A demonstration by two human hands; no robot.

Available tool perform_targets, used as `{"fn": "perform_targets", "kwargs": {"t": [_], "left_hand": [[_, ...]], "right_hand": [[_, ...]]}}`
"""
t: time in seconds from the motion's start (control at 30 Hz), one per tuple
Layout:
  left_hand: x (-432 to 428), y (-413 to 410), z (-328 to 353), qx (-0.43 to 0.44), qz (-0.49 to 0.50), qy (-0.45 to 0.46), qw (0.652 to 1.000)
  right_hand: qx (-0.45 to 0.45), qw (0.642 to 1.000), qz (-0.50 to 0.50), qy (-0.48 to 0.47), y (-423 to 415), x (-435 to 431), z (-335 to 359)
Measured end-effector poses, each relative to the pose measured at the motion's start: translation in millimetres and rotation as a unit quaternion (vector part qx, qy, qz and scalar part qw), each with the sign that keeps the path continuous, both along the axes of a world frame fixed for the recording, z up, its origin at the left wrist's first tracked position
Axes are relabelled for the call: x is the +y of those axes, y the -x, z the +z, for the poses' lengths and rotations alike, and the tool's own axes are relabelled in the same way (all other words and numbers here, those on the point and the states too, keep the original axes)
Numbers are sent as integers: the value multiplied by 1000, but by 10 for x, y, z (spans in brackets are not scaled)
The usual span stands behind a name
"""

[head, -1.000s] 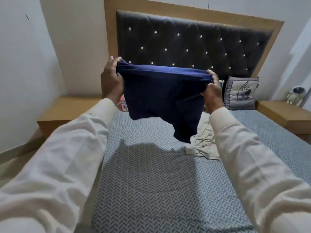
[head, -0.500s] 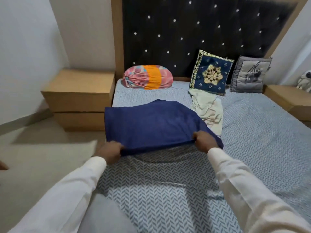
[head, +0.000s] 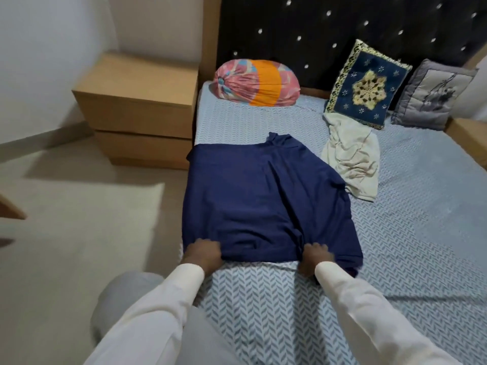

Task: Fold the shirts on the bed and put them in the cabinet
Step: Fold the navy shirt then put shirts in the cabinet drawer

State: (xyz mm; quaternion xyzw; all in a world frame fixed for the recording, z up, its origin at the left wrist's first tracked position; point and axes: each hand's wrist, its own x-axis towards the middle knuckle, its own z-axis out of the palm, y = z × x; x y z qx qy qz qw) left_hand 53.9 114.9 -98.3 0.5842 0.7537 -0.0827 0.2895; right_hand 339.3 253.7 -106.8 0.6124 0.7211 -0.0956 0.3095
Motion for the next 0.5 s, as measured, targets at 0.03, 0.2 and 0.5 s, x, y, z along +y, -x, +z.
{"fn": "perform_targets", "kwargs": {"t": [0.03,0.2,0.5], "left_hand": [[3,65,-32,-14,-5,3,1000],[65,150,-20,-64,-6,20,998],[75,230,-160,-97,10,-2,995]], "right_hand": [[-5,1000,-6,-2,52,-10,-54],[-18,999,-30,-18,89,-97,-20],[-21,997,-64,38,173,8,104]]}}
